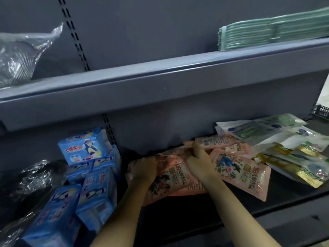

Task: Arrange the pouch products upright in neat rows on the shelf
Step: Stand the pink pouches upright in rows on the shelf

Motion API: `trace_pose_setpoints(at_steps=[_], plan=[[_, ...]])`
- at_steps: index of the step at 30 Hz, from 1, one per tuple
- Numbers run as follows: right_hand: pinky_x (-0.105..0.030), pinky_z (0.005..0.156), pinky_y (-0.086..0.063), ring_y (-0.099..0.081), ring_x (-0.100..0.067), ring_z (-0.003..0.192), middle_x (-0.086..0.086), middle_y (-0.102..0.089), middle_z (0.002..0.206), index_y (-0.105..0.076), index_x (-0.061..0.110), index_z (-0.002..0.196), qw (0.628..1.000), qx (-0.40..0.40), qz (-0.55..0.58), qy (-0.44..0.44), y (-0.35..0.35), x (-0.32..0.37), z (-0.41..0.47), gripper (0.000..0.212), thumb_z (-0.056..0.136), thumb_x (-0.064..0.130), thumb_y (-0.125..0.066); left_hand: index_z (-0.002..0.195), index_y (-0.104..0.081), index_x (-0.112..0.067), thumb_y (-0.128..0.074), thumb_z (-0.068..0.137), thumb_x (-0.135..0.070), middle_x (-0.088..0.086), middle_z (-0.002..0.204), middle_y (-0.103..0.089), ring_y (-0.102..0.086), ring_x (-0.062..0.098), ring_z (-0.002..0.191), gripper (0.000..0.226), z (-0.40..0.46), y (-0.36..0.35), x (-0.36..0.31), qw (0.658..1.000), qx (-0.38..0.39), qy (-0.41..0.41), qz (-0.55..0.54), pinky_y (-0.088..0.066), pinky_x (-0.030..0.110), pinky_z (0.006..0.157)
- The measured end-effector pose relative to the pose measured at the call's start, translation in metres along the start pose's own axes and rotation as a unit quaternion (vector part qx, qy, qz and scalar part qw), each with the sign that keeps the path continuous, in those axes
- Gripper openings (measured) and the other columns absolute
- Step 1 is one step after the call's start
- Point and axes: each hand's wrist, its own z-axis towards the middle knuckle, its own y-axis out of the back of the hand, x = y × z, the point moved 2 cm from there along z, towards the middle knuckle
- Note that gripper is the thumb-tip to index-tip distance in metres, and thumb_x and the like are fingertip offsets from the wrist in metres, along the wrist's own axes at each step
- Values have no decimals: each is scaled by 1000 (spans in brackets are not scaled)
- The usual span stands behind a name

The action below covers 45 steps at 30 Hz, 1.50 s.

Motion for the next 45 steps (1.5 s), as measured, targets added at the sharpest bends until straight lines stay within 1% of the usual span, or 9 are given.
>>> trace_pose_setpoints(at_steps=[4, 11, 15, 18, 24, 32, 37, 41, 45], plan=[[-35, 81, -47, -59, -24, 89, -10, -65, 102, -51, 11, 115, 999, 1, -28, -16, -8, -6, 5, 24, 92, 12, -44, 103, -60, -12, -36, 94, -17, 11, 107, -67, -62, 30, 100, 27, -4, 14, 5, 994, -82, -31, -69, -45, 36, 85], [-22, 68, -43, -58, -15, 91, -2, -61, 100, -45, 14, 123, 999, 24, 34, 8, -17, 4, 10, 34, 92, 19, -56, 73, -48, -6, -38, 97, -28, -1, 59, -47, -52, 19, 61, 34, -12, 65, 12, 924, -215, 3, -316, -28, 28, 49], [-16, 73, -51, -63, -4, 94, 6, -58, 113, -32, 24, 131, 982, 82, 167, 21, -21, 14, 7, 63, 82, 19, -71, 76, -56, -8, -40, 95, -35, 4, 70, -58, -56, 17, 66, 37, -21, 87, 13, 860, -191, 73, -468, -46, 31, 64], [-23, 81, -55, -68, -9, 96, 5, -69, 110, -47, 22, 127, 960, 168, 226, 3, -24, 19, 0, 50, 82, 19, -70, 85, -63, -12, -45, 94, -32, 4, 83, -67, -64, 17, 77, 28, -31, 94, 7, 809, -109, 97, -570, -51, 31, 73], [-42, 98, -49, -69, -17, 100, 1, -73, 106, -68, 19, 112, 963, 189, 195, 7, -31, 13, 3, 24, 88, 19, -62, 82, -61, -15, -42, 95, -35, 3, 82, -66, -61, 14, 77, 31, -39, 95, 1, 834, -105, 85, -535, -45, 24, 65], [-7, 70, -47, -65, -3, 85, 8, -70, 98, -67, 20, 110, 989, 102, 10, 106, -35, 24, 22, 24, 89, 29, -61, 85, -49, -22, -50, 91, -22, -6, 81, -58, -58, 9, 76, 6, -31, 99, 8, 816, -154, 99, -548, -50, 30, 69], [-27, 78, -52, -64, -13, 91, 1, -71, 100, -70, 18, 103, 981, 118, -111, 104, -44, 41, 46, 30, 88, 41, -58, 82, -50, -10, -45, 91, -18, 2, 78, -57, -58, 19, 76, 13, -13, 102, 27, 872, -166, 90, -451, -48, 35, 69], [-28, 57, -43, -61, -19, 70, 4, -58, 63, -52, 23, 59, 970, 70, -212, 97, -58, 40, 70, 41, 81, 57, -56, 85, -57, -1, -38, 96, -24, 11, 78, -55, -52, 24, 73, 32, -7, 101, 45, 927, -212, 91, -297, -36, 29, 65], [-34, 75, -54, -67, -23, 88, -6, -72, 91, -70, 12, 89, 969, 97, -203, 101, -74, 40, 87, 37, 83, 47, -61, 83, -63, 4, -43, 95, -19, 16, 77, -59, -52, 22, 70, 33, 2, 93, 57, 933, -213, 114, -266, -34, 26, 63]])
